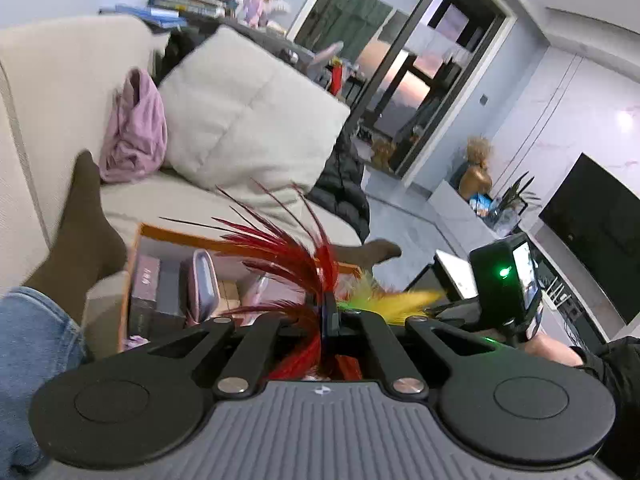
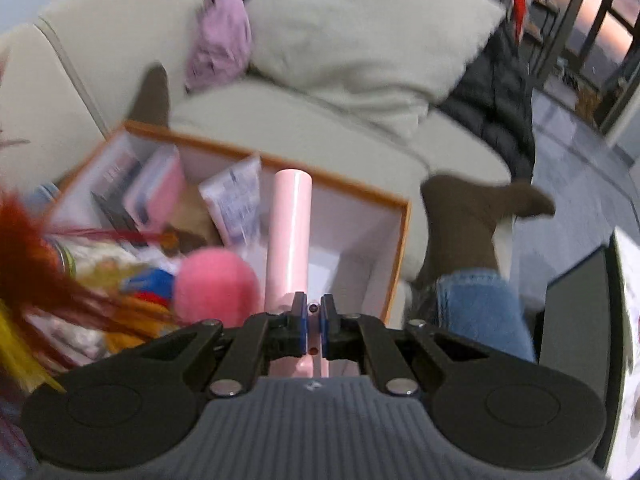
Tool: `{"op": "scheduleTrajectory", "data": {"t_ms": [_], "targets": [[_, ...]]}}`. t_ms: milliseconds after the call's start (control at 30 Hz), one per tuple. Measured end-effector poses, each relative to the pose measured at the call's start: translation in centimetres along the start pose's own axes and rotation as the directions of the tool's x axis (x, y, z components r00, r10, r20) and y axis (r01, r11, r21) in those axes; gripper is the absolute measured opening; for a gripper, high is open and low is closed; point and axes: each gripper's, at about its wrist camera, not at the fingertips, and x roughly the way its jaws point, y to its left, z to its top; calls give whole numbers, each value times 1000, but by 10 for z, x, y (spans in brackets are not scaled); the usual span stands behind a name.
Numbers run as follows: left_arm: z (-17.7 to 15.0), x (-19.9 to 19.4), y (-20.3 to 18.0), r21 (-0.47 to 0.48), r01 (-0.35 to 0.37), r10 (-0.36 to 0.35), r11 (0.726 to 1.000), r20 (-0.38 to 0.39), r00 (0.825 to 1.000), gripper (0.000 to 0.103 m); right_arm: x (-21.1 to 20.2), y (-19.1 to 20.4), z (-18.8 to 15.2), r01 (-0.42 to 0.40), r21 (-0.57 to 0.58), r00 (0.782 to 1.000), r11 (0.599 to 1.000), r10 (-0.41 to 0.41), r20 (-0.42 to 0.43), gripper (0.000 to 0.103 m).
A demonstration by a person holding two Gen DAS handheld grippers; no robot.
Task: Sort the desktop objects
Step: 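Lift the feather toy with left gripper while right lifts the pink bottle over the box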
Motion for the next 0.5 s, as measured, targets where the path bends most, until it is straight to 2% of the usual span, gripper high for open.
{"op": "scheduleTrajectory", "data": {"t_ms": [167,267,467,500], "targets": [[-1,23,8,-9,14,-14,1000,-44,999,1,28,1,-6,47,10,995,999,-46,-86,6],[-1,33,11,-9,47,-47,999,-58,997,1,39,0,-4,61,4,992,998,-60,-115,6],[4,53,17,-28,49,-51,998,-97,994,1,48,2,2,33,-4,990,999,-34,-134,8],[4,56,17,-28,45,-48,999,-103,994,1,48,1,3,24,4,991,1000,-23,-133,11]]}}
